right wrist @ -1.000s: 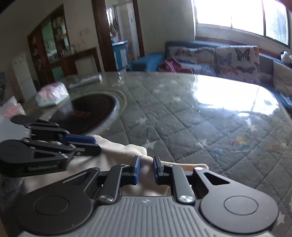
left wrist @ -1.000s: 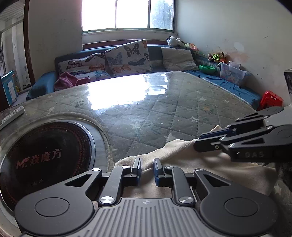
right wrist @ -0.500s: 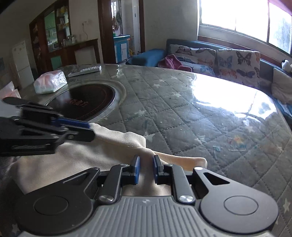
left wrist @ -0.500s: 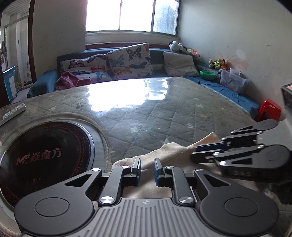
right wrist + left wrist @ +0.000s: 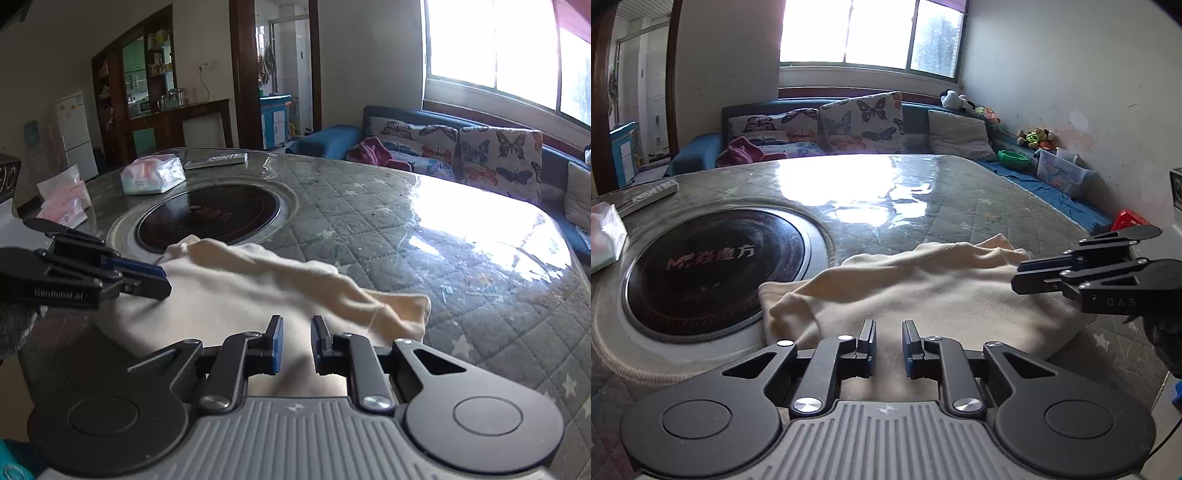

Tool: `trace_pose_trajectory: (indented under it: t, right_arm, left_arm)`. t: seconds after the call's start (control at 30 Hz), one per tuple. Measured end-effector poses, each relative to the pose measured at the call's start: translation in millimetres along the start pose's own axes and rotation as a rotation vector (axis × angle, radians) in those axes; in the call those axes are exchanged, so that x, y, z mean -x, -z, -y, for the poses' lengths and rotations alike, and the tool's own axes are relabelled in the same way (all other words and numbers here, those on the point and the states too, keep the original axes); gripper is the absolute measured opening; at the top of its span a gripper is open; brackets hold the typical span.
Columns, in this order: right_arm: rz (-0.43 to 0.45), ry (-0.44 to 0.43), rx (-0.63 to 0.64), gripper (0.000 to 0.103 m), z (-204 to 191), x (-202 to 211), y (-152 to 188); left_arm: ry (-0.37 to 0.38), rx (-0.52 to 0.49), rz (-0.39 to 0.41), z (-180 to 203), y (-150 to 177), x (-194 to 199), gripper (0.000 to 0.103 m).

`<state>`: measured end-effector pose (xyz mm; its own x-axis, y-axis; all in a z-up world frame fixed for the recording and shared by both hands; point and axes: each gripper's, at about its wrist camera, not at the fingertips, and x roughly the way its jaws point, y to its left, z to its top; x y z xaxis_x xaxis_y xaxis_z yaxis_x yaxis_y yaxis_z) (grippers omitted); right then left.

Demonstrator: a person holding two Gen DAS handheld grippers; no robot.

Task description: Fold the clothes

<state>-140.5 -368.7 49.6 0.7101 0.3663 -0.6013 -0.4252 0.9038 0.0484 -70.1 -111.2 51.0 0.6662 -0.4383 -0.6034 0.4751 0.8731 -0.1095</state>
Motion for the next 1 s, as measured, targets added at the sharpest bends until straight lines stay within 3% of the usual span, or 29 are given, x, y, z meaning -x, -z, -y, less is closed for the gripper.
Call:
trace_pose_trajectory:
  t: [0.37, 0.73, 1.0]
  right_arm:
    - [0.013, 0.041, -0.07, 0.012, 18.2, -7.5, 21.4]
    - [0.037, 0.11, -0.02, 0.013, 11.2, 35.7, 36.0]
    - [0.031, 0.151, 0.004, 0.013, 12.2, 33.0, 55.6]
  left_arm:
    - [-0.039, 0.027, -0.01, -9.6, 11.9, -1.0, 0.017]
    - [-0.015, 0.003, 0.025, 2.4, 12.7, 23.7, 0.018]
    - [-0.039, -0.027, -0.004, 4.7, 25.7, 17.5, 0.018]
